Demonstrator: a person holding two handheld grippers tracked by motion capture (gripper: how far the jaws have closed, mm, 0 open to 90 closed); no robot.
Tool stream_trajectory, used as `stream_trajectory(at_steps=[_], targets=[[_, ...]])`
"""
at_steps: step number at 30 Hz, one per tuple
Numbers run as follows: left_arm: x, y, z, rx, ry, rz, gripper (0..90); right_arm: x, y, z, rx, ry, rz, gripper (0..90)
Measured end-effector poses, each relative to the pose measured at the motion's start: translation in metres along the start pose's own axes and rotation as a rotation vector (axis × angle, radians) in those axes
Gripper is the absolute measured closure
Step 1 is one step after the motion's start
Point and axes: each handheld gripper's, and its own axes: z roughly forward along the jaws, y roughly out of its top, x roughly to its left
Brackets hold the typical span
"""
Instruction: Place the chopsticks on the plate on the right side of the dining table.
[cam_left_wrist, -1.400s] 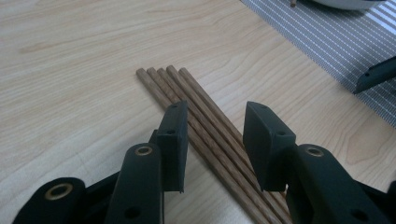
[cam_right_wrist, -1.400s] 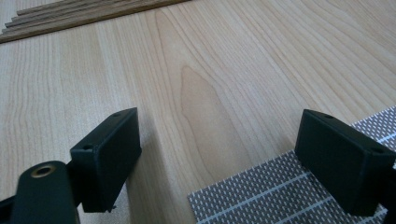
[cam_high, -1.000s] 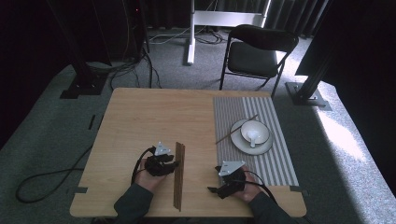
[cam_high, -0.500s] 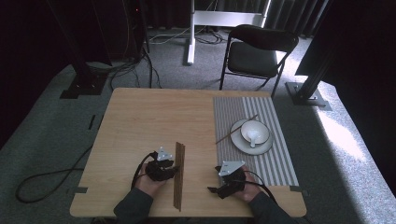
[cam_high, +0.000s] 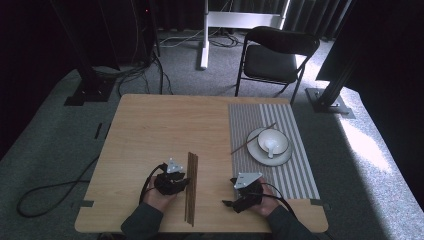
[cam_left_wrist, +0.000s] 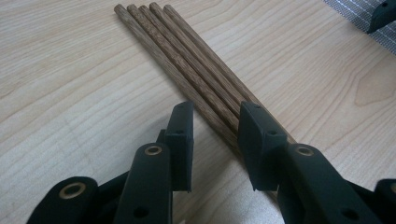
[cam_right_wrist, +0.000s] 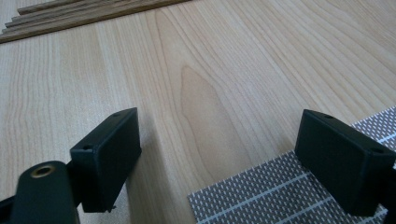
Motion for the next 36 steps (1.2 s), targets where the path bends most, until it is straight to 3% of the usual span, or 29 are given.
stream_trajectory(at_steps=[6,13,26,33,36], targets=[[-0.001,-0.001,0.001,0.003,-0.02,0.0,66.2,0.0,0.0,0.0,0.0,0.0,0.0,13.4],[-0.003,-0.001,0.003,0.024,0.02,0.017,69.0,0.0,0.0,0.0,0.0,0.0,0.0,13.4],[0.006,-0.002,-0.002,0.037,0.064,-0.024,74.4,0.0,0.0,0.0,0.0,0.0,0.0,13.4],[0.007,-0.004,-0.005,0.056,0.112,0.002,74.5,0.0,0.0,0.0,0.0,0.001,-0.001,13.4],[0.01,-0.005,-0.007,0.056,0.117,-0.012,75.6,0.0,0.0,0.0,0.001,0.001,-0.001,13.4]])
